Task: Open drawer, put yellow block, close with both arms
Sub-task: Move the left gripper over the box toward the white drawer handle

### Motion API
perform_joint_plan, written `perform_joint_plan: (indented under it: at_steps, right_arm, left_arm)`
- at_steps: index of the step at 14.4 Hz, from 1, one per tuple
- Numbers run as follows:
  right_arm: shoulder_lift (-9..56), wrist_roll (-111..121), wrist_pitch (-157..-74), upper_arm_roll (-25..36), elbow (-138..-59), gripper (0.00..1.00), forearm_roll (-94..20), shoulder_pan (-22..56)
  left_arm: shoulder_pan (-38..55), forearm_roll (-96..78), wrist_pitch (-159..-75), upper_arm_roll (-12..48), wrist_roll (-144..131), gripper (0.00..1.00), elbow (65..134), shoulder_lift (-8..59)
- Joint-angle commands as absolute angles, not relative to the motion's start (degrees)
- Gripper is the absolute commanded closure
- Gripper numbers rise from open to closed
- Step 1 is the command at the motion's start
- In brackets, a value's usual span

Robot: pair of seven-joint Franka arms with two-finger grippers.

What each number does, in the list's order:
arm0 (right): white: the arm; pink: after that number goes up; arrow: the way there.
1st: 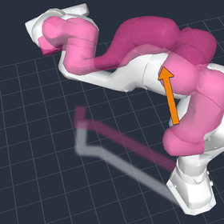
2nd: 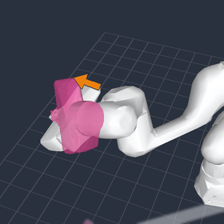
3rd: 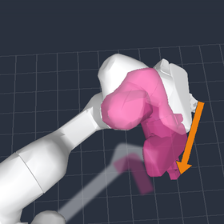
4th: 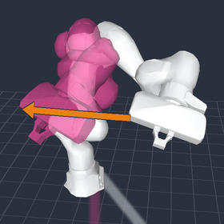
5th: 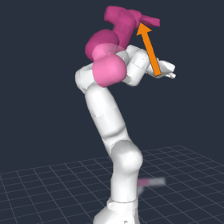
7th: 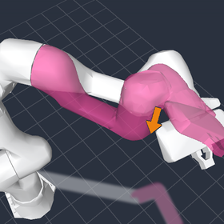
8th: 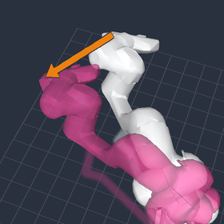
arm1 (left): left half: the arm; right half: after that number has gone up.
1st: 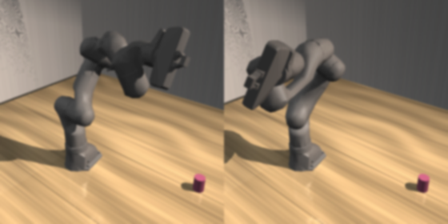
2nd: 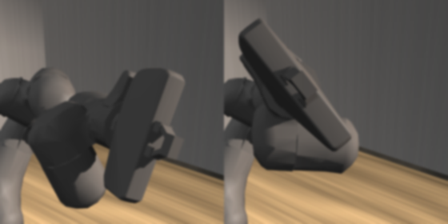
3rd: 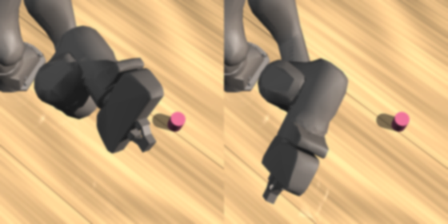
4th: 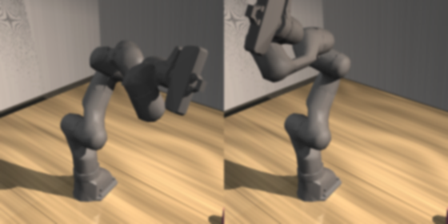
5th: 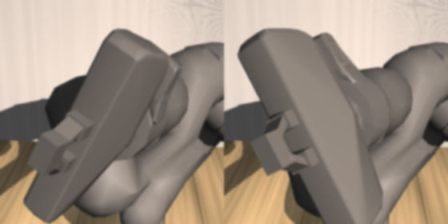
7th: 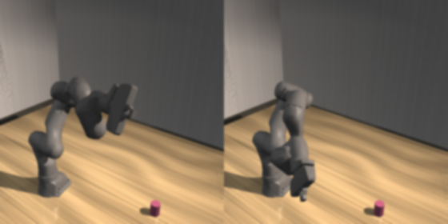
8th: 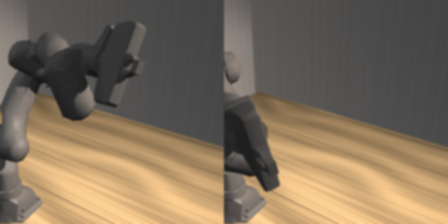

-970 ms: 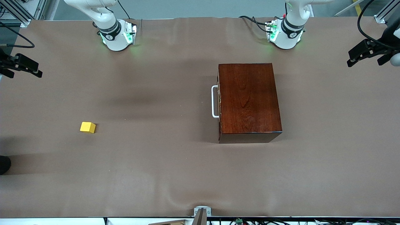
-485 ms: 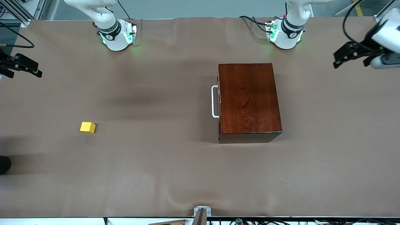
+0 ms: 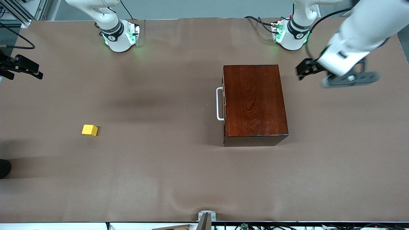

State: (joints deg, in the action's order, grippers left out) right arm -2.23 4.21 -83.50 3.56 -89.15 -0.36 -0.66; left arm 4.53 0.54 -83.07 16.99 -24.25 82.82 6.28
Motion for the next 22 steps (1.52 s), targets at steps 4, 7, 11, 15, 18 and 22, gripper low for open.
perform_joint_plan:
  at_steps: [4, 7, 11, 15, 18, 22]
  right_arm:
    - [-3.6, 4.83, -83.41, 3.08, -90.09, 0.0, -1.23, -1.41]
    - [-3.6, 4.83, -83.41, 3.08, -90.09, 0.0, -1.23, -1.49]
    - [-3.6, 4.92, -83.32, 3.08, -90.09, 0.0, -1.23, -1.5]
    - [-3.6, 4.83, -83.32, 3.08, -90.09, 0.0, -1.23, -1.49]
    - [-3.6, 4.83, -83.41, 3.08, -90.09, 0.0, -1.23, -1.49]
    - [-3.6, 4.92, -83.32, 3.08, -90.09, 0.0, -1.23, -1.58]
  left_arm:
    - [15.01, 2.37, -85.6, 17.14, -34.87, 0.0, 75.25, 16.33]
    - [20.29, 2.37, -90.07, 16.44, -41.55, 0.0, 72.52, 21.52]
    - [27.05, 3.51, -97.1, 14.51, -50.25, 0.0, 71.98, 27.32]
    - [38.46, 3.69, -101.76, 6.19, -57.19, 0.0, 69.97, 32.59]
    - [51.47, 3.69, -103.27, -7.34, -58.36, 0.0, 68.3, 36.9]
    - [55.8, 4.56, -104.94, -10.72, -58.18, 0.0, 67.76, 40.42]
